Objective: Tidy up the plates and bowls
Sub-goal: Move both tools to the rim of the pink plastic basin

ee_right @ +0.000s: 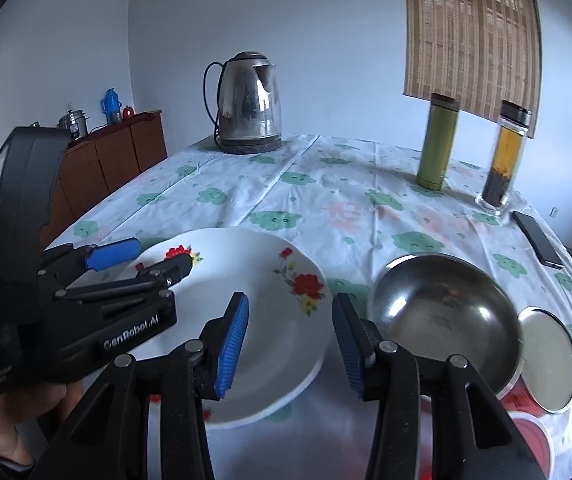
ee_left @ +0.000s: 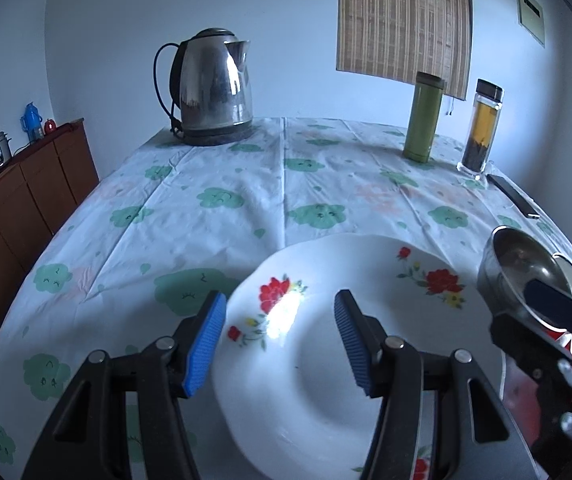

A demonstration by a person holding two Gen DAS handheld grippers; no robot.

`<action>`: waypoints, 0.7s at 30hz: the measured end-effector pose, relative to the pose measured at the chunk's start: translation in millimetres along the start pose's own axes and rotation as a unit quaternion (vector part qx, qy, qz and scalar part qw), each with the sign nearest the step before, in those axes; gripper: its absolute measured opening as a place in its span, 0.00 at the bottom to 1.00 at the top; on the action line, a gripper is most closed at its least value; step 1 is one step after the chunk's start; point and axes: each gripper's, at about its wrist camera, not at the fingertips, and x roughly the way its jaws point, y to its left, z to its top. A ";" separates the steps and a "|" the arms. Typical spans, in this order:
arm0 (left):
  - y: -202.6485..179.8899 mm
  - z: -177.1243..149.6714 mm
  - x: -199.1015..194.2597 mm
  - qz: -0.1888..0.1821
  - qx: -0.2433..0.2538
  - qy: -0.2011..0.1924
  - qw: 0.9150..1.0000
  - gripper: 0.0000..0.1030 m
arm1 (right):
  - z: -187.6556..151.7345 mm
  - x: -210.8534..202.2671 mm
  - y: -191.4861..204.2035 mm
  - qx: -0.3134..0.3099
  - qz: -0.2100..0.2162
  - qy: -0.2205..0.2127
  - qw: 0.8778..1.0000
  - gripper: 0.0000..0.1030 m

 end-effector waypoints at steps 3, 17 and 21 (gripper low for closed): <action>-11.0 1.9 -9.5 -0.005 0.013 -0.003 1.000 0.55 | -2.1 -12.2 -6.6 -0.002 -0.008 -0.005 1.000 0.45; -105.8 -17.5 -67.8 -0.100 0.082 -0.007 0.992 0.56 | -33.1 -63.0 -63.8 0.019 -0.062 -0.008 0.998 0.45; -128.8 -23.2 -72.0 -0.115 0.090 -0.002 0.989 0.56 | -44.6 -78.6 -89.8 0.040 -0.082 -0.009 0.996 0.45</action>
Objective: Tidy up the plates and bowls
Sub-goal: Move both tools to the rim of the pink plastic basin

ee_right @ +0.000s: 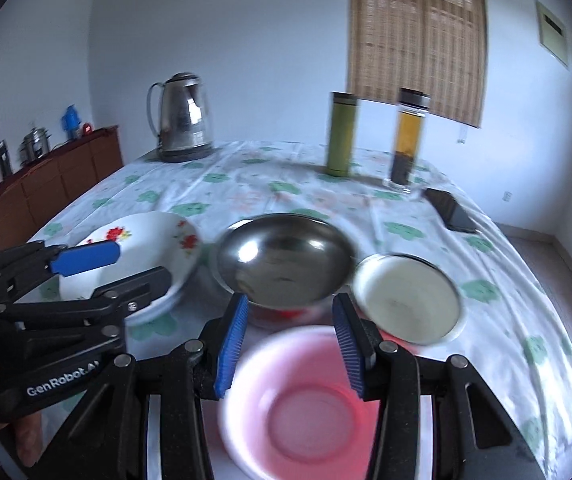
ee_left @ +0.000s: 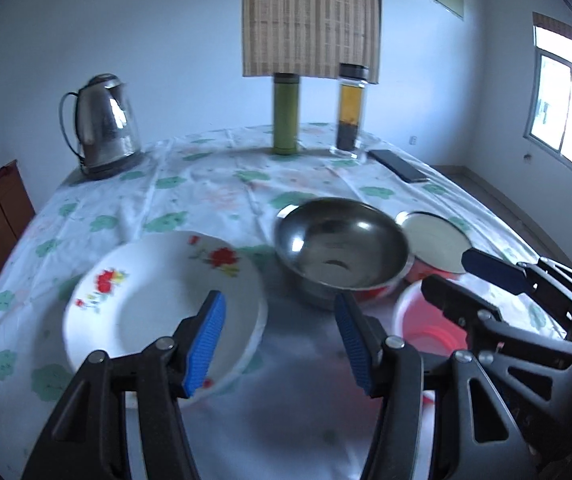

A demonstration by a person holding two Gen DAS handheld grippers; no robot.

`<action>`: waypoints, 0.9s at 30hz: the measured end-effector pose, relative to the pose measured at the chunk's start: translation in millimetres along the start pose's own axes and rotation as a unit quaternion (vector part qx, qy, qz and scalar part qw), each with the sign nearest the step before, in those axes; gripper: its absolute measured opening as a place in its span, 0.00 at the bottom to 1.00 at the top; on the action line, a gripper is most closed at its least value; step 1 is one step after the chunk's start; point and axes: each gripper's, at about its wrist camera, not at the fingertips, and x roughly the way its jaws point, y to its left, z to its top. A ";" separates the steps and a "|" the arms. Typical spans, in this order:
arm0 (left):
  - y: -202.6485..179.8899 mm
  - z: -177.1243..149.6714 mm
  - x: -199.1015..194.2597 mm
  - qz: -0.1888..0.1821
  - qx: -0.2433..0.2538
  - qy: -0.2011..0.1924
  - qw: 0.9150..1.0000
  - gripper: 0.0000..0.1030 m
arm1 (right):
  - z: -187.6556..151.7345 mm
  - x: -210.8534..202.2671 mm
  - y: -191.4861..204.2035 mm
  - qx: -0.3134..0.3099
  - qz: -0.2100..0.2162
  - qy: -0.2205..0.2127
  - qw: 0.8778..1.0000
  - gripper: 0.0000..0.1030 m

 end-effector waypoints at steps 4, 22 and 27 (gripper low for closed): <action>-22.0 -6.5 6.9 -0.013 0.013 0.012 1.000 0.56 | -9.7 -3.8 -19.8 0.013 -0.014 0.006 1.000 0.46; -56.8 -20.9 28.2 -0.054 0.026 0.050 0.997 0.56 | -40.2 4.0 -63.0 0.047 -0.030 0.042 0.998 0.46; -59.9 -24.1 29.9 -0.060 0.028 0.055 0.996 0.52 | -43.8 5.1 -63.6 0.048 -0.021 0.047 0.998 0.46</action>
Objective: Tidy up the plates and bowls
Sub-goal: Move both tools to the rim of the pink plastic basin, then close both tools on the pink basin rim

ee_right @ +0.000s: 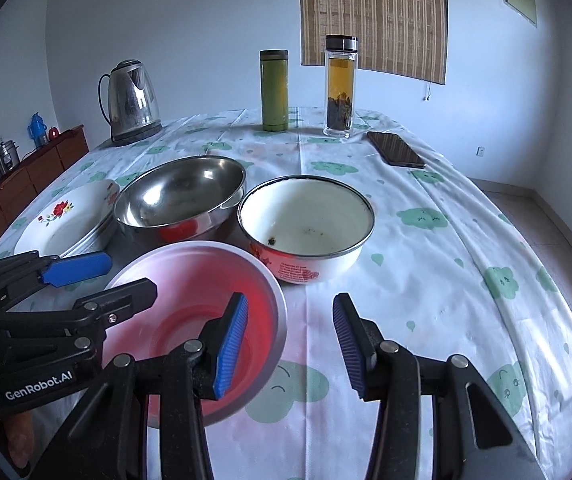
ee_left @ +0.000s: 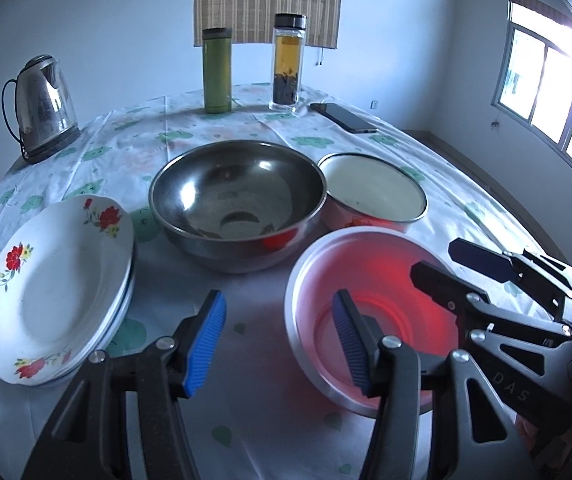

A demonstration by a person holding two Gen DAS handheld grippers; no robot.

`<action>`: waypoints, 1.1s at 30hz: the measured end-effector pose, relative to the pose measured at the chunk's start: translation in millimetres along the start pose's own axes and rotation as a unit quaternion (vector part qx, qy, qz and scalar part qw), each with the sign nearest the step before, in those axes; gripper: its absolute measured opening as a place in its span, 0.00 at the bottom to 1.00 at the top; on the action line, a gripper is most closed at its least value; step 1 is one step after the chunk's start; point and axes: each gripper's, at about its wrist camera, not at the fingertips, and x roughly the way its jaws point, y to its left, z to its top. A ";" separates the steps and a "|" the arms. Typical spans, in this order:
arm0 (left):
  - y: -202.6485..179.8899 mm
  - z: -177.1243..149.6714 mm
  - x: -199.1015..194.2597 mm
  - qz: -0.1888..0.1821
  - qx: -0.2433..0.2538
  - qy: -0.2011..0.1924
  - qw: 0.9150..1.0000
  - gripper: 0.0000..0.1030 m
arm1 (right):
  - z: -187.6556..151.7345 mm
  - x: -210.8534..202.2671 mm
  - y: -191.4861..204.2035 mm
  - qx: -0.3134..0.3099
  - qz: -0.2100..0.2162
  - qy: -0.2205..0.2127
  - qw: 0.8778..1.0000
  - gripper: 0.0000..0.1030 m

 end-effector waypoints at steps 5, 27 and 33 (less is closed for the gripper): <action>0.7 0.1 0.8 -0.005 -0.002 0.002 1.000 0.46 | -1.4 1.2 0.8 0.000 0.003 0.002 1.000 0.46; 0.8 -4.6 11.4 -0.021 0.002 0.012 1.000 0.25 | -5.0 3.1 -2.6 0.012 0.029 -0.001 1.000 0.28; 3.2 -5.1 3.2 -0.034 -0.004 0.001 0.999 0.28 | -9.6 -3.3 -6.6 0.012 0.026 -0.002 1.000 0.28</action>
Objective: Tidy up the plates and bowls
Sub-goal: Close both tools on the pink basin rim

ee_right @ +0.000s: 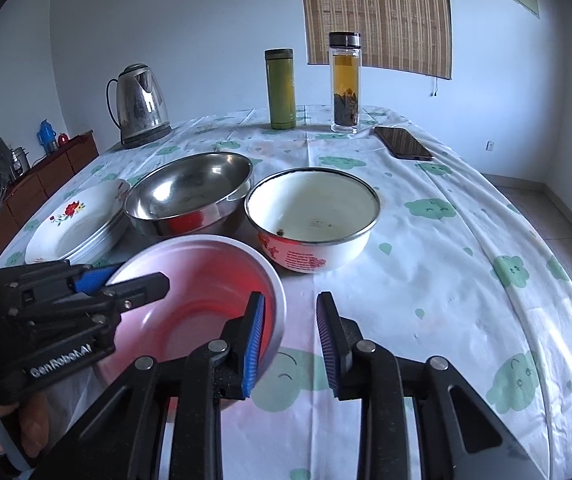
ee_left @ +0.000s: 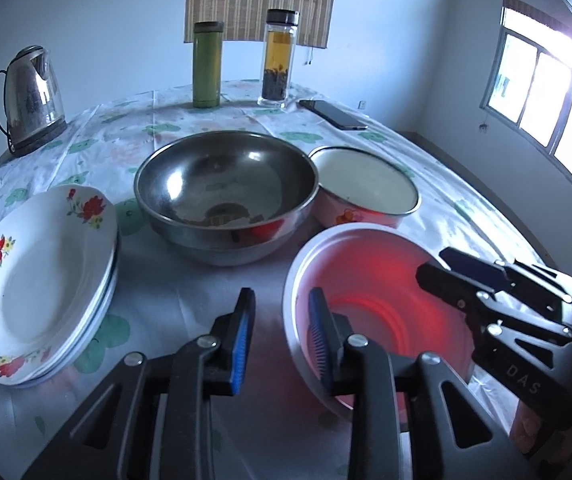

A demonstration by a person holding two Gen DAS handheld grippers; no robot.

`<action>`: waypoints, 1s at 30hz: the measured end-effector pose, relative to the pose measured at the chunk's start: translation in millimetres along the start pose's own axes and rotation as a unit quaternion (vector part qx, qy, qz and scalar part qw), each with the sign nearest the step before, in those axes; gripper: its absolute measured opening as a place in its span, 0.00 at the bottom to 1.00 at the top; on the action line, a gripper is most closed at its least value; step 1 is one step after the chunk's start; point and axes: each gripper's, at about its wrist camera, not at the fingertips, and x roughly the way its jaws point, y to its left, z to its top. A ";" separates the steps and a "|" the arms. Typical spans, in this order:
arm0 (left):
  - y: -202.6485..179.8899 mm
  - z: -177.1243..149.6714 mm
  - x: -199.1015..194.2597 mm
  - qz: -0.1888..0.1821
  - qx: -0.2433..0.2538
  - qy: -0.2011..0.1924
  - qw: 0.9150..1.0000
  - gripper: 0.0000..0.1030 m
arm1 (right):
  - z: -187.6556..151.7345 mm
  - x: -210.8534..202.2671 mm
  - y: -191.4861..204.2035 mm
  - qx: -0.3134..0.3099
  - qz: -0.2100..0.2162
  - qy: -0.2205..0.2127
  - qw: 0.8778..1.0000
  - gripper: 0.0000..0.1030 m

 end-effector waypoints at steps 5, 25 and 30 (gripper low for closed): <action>0.3 -1.9 -1.2 -0.003 0.001 0.001 1.000 0.28 | -1.2 -2.0 0.9 -0.005 0.001 0.002 1.000 0.28; 0.5 -2.1 0.7 -0.026 0.002 0.011 1.000 0.10 | 2.0 -1.3 11.1 -0.005 0.019 -0.008 1.000 0.10; -0.5 0.2 -5.6 -0.023 0.006 0.005 1.000 0.10 | 4.7 -3.9 9.9 -0.002 0.026 -0.009 1.000 0.10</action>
